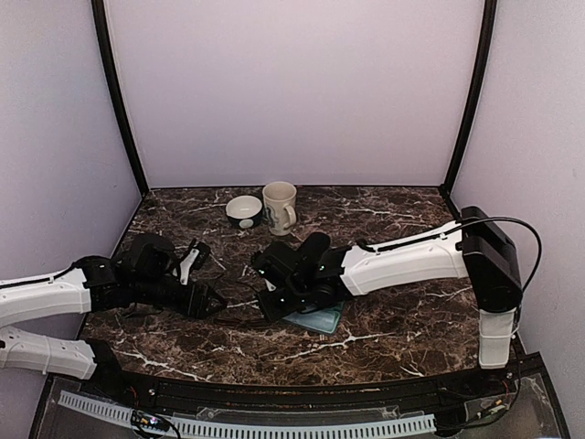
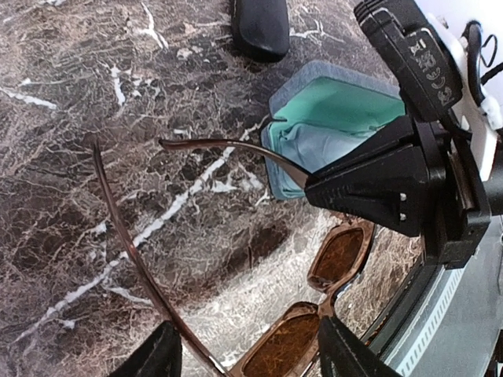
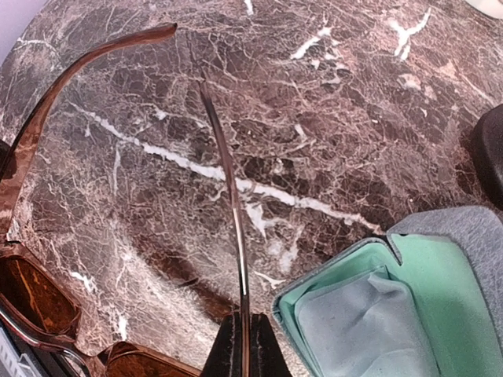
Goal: Organize the sunglasses
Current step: Fold the right temple of the sunglasses on the sunglasses.
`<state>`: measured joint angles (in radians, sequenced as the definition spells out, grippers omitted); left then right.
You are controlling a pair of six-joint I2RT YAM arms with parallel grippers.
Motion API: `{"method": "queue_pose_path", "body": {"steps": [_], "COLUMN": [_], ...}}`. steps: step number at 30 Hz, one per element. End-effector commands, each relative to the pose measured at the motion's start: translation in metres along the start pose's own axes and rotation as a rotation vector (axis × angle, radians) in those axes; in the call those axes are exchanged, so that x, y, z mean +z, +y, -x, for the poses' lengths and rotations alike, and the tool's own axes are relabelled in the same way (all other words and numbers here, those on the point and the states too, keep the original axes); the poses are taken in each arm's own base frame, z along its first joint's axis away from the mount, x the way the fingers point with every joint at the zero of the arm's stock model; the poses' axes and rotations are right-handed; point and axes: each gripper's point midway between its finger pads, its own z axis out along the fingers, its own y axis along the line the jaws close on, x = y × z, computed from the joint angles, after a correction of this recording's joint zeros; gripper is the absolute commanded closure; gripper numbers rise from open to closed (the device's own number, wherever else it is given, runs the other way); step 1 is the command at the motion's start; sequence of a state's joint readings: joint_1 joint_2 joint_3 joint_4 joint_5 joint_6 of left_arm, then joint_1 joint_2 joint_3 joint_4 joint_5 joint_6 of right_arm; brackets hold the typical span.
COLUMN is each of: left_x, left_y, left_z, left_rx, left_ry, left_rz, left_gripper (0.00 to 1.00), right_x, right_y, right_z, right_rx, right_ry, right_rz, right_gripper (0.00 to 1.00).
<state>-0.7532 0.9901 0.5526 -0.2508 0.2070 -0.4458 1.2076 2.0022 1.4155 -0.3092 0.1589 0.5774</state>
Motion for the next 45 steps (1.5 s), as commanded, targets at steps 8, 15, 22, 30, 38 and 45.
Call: {"method": "queue_pose_path", "body": {"steps": [8, 15, 22, 30, 38, 45], "left_x": [0.014, 0.022, 0.027, 0.028, 0.021, 0.008], "left_y": [-0.026, -0.047, -0.054, -0.063, -0.066, -0.086], "left_z": [-0.007, -0.015, -0.021, -0.022, -0.007, -0.003], "left_rx": [0.079, 0.144, 0.179, 0.205, 0.179, 0.234], "left_ry": [0.044, 0.08, 0.11, 0.094, 0.015, -0.042], "left_rz": [-0.106, -0.175, -0.195, -0.246, -0.244, -0.368], "left_gripper": [0.4, 0.42, 0.43, 0.47, 0.17, 0.04], "right_x": [-0.022, -0.023, -0.025, -0.023, -0.03, -0.036], "right_y": [-0.001, -0.007, -0.022, -0.015, -0.014, -0.007], "right_z": [0.026, 0.03, 0.029, 0.025, 0.015, 0.012], "right_rx": [0.071, 0.109, 0.178, 0.147, 0.024, -0.036], "right_ry": [-0.1, -0.106, -0.117, -0.115, -0.151, -0.158], "right_rz": [0.05, 0.052, 0.061, 0.117, 0.076, 0.099], "right_gripper": [1.0, 1.0, 1.0, 1.0, 1.0, 1.0]}}
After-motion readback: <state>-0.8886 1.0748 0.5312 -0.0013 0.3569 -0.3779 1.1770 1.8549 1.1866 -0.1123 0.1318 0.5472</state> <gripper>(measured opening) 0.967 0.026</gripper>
